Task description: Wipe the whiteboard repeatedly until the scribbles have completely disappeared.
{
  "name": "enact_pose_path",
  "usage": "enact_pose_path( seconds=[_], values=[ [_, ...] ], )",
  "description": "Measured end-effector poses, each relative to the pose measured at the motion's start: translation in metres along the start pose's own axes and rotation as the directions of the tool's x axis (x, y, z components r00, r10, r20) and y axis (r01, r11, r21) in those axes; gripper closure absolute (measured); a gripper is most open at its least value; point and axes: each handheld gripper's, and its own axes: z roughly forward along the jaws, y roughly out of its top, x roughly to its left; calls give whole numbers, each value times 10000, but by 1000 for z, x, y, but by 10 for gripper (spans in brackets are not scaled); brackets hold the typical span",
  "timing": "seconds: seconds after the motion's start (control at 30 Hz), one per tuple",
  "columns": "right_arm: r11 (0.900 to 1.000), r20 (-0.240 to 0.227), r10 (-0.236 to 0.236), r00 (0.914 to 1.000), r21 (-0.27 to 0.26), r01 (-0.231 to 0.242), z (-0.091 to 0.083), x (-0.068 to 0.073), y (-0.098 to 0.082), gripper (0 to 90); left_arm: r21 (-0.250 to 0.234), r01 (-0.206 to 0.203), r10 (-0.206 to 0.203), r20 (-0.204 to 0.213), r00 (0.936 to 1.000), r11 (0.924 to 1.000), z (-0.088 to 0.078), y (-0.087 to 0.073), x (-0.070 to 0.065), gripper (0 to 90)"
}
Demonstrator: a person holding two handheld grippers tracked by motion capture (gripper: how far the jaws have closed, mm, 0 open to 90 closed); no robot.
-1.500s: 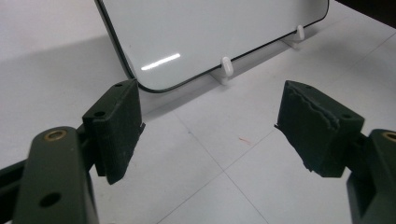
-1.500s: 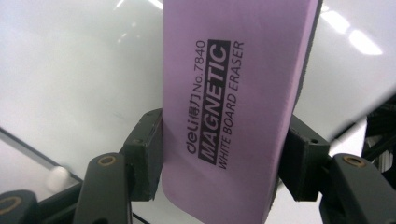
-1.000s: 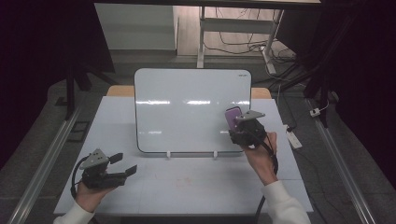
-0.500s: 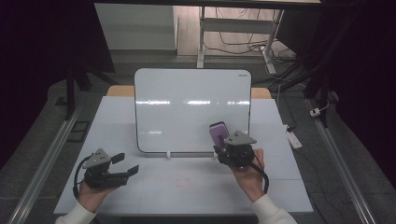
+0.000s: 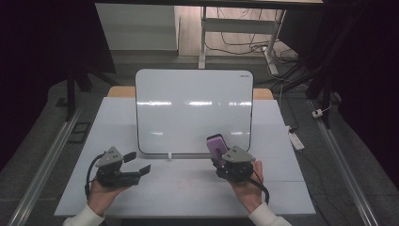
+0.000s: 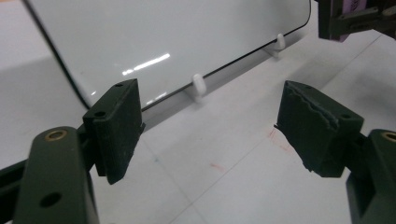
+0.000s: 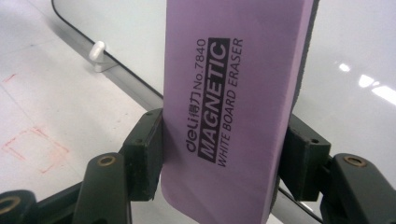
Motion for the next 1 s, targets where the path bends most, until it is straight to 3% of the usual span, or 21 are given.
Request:
enact_pose_path(
  seconds=[0.27, 0.63, 1.0],
  values=[
    [9997, -601, 6, 9982, -249, -21, 3, 4, -1, 395, 10, -209, 208, 237, 9995, 9998, 15, 17, -9, 240],
    [9991, -1049, 39, 9945, -420, -84, 5, 8, -2, 395, -117, -602, 609, 722, 9955, 9981, 34, 39, -26, 248],
    [9963, -1893, -185, 9817, -859, 22, 3, 12, -1, 395, -293, -742, 772, 1204, 9897, 9968, 39, 52, -33, 262]
  ],
)
